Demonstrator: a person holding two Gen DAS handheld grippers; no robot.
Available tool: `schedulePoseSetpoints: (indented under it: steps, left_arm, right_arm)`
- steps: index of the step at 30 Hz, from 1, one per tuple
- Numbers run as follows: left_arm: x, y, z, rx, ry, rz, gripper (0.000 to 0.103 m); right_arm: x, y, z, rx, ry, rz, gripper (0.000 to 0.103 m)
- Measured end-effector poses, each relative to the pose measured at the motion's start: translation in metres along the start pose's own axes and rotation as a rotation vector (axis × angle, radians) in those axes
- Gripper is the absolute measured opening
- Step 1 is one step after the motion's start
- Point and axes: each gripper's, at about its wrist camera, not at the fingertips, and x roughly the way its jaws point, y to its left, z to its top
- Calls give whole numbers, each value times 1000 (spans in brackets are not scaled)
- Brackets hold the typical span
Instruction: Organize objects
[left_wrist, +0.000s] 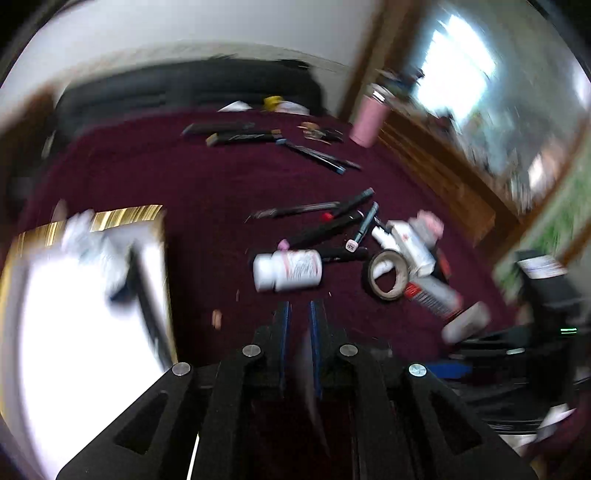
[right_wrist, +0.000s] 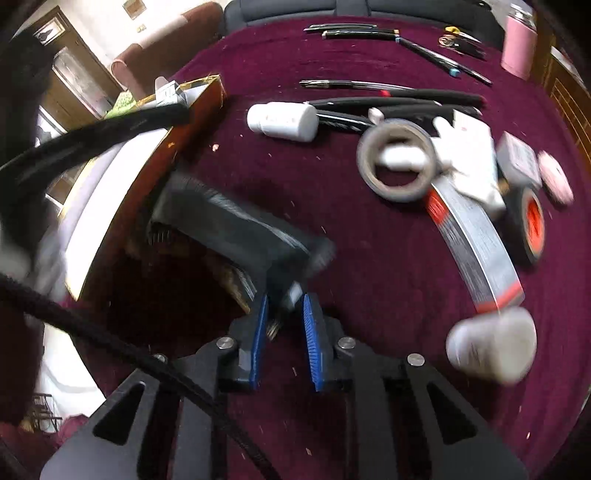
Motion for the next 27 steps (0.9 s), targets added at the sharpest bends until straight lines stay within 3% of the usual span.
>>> schedulePoseSetpoints:
  steps: [5,7,12,14,18,20,21,22,24,27]
  left_arm:
    - [53,-33,22,413,104,91,8]
    - [72,-37,22,534,144,141,8]
    - [78,-33,29,612,144,65,9]
    - [80,-36,31,669,147,36,16]
    - [75,-31,44,629,156,-32,17]
    - [75,-26,49,605,166,-72,43]
    - [76,-23,48,609,181,-87,69]
    - [80,-24,46,633,202,-94,78]
    - [94,-26,39,685,283,-90,78]
    - [113,-30,34,705,344,-62,78]
  right_arm:
    - [-23,-21,-9,99,-60,42,18]
    - [-30,-28,-11,126,-84,47,18]
    - [-33,-39,-11,169,-93,67,22]
    - [-31,-40,-8,174,-89,69,23]
    - [-29,-39,-4,179,-93,90,23]
    - [-23,-38,-2,181,-90,98,23]
    - [-21,-38,-1,183,-87,99,23]
    - [-18,-38,0,187,-85,98,23]
    - [-12,-39,4,197,-82,106,23]
    - [-7,-39,6,202,-79,108,23]
